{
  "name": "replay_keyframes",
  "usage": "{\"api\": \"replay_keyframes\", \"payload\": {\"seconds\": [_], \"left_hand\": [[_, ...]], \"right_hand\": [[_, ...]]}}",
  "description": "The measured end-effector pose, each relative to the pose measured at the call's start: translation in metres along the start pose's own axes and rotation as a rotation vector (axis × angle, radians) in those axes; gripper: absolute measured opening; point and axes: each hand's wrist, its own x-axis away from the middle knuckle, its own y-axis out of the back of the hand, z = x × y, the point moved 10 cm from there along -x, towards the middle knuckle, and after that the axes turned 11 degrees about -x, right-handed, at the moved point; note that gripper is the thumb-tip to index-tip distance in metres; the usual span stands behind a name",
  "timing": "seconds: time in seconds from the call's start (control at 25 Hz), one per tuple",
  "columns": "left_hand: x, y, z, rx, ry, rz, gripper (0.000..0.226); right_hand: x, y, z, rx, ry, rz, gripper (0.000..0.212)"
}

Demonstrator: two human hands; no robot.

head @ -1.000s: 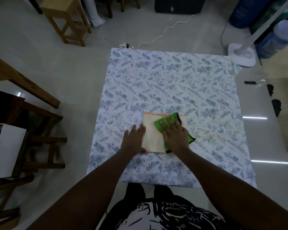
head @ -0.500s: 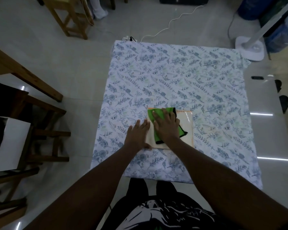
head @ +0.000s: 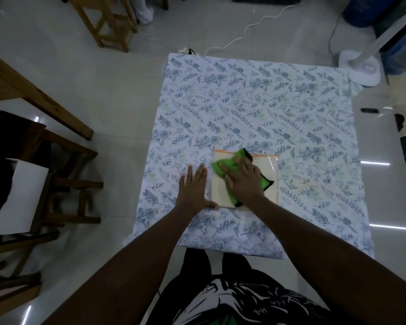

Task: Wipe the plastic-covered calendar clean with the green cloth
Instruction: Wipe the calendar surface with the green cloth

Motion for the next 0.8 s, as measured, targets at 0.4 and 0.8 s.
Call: {"api": "replay_keyframes", "payload": {"seconds": [0.4,0.8], "left_hand": [[0.003,0.003,-0.005,0.010,-0.012,0.023,0.133],[0.001,0.002,-0.002,0.013,-0.009,-0.004,0.130]], "right_hand": [[0.055,-0.009,-0.036,0.095,0.151,0.042,0.049],[0.064,-0.039,0.017,-0.005,0.095,0.045,0.046]]}}
